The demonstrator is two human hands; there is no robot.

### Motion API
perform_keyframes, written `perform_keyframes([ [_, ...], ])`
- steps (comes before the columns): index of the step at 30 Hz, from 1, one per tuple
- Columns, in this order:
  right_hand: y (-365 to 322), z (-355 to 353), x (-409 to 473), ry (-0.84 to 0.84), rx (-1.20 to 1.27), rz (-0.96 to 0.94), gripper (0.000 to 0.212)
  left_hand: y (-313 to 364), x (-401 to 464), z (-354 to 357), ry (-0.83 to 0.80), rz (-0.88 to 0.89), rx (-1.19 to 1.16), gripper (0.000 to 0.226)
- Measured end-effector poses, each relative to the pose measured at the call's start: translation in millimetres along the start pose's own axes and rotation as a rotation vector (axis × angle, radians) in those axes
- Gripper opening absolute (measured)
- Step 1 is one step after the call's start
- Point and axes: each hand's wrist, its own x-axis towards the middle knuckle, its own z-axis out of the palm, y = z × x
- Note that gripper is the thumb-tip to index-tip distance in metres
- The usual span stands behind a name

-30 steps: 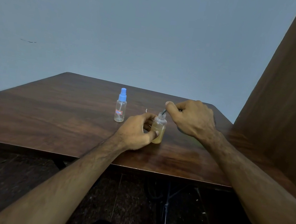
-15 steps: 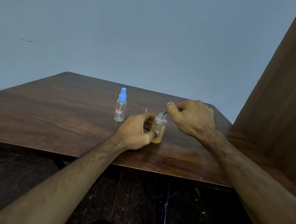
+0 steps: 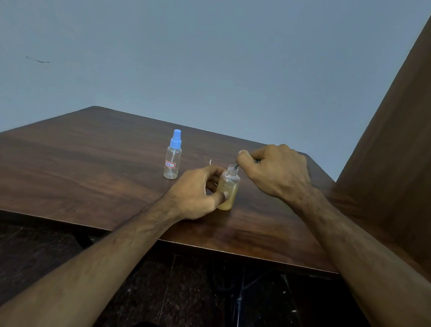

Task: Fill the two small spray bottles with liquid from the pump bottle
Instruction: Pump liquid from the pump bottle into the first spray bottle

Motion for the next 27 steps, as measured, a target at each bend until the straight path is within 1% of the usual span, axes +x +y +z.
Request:
perform_keyframes([
  [4,-1.2,-2.2,2.5,-0.026,0.015,0.003,0.062,0.1,0.1,-0.1,-0.002,0.001,0.0,0.04],
  [8,-2.6,-3.8,5.3,-0.073,-0.043,-0.006,0.063,0.6,-0.2,-0.4,-0.002,0.004,0.001,0.04],
  [15,-2.1,-3.7,3.5,-0.017,-0.076,-0.036,0.06,1.0,0.3,-0.2,-0.002,0.005,0.008,0.042],
  [19,-2.4,-4.6,6.6,-0.041,-0.049,-0.026,0.059,1.5,-0.1,-0.4,0.001,0.005,0.011,0.042],
  [23,-3.7,-6.3,7.0,-0.058,-0.079,-0.041,0.061,1.4,0.1,-0.5,0.0,0.006,0.014,0.041],
  [27,-3.9,-5.6,4.3,-0.018,-0.071,-0.034,0.061,1.7,-0.2,0.0,0.007,0.006,0.001,0.04],
])
